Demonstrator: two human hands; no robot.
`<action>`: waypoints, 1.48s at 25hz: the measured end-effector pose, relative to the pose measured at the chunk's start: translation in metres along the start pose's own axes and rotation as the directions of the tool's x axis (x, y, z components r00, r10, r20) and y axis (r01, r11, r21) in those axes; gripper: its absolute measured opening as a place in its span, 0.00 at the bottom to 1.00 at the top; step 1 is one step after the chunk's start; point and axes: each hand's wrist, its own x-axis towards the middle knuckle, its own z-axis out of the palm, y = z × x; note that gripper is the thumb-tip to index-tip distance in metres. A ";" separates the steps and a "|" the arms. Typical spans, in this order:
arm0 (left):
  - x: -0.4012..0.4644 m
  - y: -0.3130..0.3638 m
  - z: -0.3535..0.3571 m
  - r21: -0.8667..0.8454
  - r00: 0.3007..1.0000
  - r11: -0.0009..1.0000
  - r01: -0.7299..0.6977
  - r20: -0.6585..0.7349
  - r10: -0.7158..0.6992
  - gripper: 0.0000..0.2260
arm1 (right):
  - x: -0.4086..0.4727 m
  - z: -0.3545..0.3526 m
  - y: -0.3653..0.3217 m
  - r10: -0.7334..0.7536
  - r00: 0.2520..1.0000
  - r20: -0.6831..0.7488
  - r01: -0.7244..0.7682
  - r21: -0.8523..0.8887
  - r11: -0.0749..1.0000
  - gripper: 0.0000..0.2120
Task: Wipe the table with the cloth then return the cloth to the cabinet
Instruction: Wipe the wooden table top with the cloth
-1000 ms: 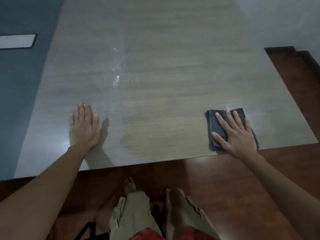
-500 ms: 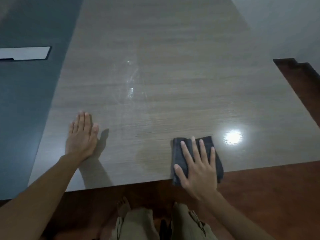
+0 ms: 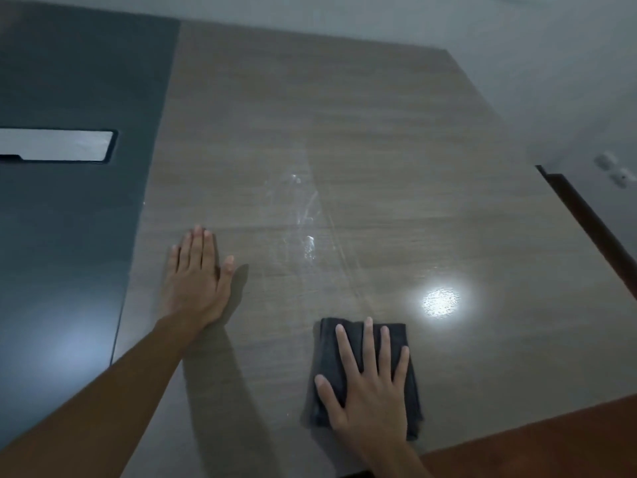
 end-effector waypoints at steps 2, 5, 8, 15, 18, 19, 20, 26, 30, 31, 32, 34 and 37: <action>0.017 -0.004 0.000 0.009 1.000 1.000 -0.007 -0.002 0.007 0.38 | 0.026 -0.001 -0.008 0.002 1.000 0.024 -0.002 0.007 1.000 0.37; 0.041 -0.005 0.000 0.028 1.000 1.000 -0.009 -0.003 0.009 0.38 | 0.075 -0.001 -0.016 0.017 1.000 0.023 -0.018 0.021 1.000 0.36; 0.063 -0.004 -0.002 0.033 1.000 0.999 -0.012 0.014 0.011 0.38 | 0.134 0.000 -0.025 0.035 0.999 0.032 -0.036 0.021 0.999 0.36; 0.139 0.001 -0.003 0.067 1.000 0.998 -0.002 0.019 0.000 0.36 | 0.271 0.005 -0.040 0.058 0.996 0.067 -0.062 0.048 0.997 0.39; 0.176 0.001 -0.004 0.062 1.000 0.998 0.020 -0.004 -0.019 0.36 | 0.333 0.002 -0.042 0.049 0.994 0.096 -0.053 0.042 0.998 0.40; 0.192 0.000 -0.004 0.060 1.000 0.998 0.022 0.002 -0.022 0.36 | 0.357 0.001 -0.041 0.040 0.994 0.104 -0.044 0.034 0.998 0.39; 0.207 -0.003 -0.005 0.062 1.000 0.998 0.021 0.007 -0.022 0.36 | 0.383 0.001 -0.040 0.033 0.993 0.115 -0.037 0.029 0.999 0.39; 0.281 -0.026 -0.006 0.093 0.999 0.995 0.044 -0.008 -0.043 0.35 | 0.514 0.000 -0.051 0.004 0.985 0.171 -0.005 0.007 1.000 0.37; 0.292 -0.031 -0.003 0.094 0.998 0.994 0.058 -0.019 -0.056 0.32 | 0.537 0.003 -0.081 -0.003 0.986 0.169 -0.002 0.032 0.999 0.37; 0.289 -0.029 -0.003 0.090 0.998 0.994 0.062 -0.011 -0.061 0.31 | 0.531 0.003 -0.086 -0.018 0.985 0.174 0.012 0.040 0.999 0.37; 0.285 -0.029 -0.003 0.089 0.998 0.994 0.061 -0.005 -0.061 0.31 | 0.523 0.004 -0.091 -0.045 0.984 0.174 0.038 0.044 0.998 0.37; 0.265 -0.029 -0.004 0.095 0.999 0.994 0.053 0.001 -0.053 0.32 | 0.497 0.006 -0.097 -0.092 0.982 0.162 0.085 0.049 0.995 0.36; 0.220 -0.032 -0.002 0.085 0.999 0.995 0.043 0.026 -0.045 0.35 | 0.453 0.010 -0.096 -0.138 0.980 0.142 0.129 0.069 0.989 0.36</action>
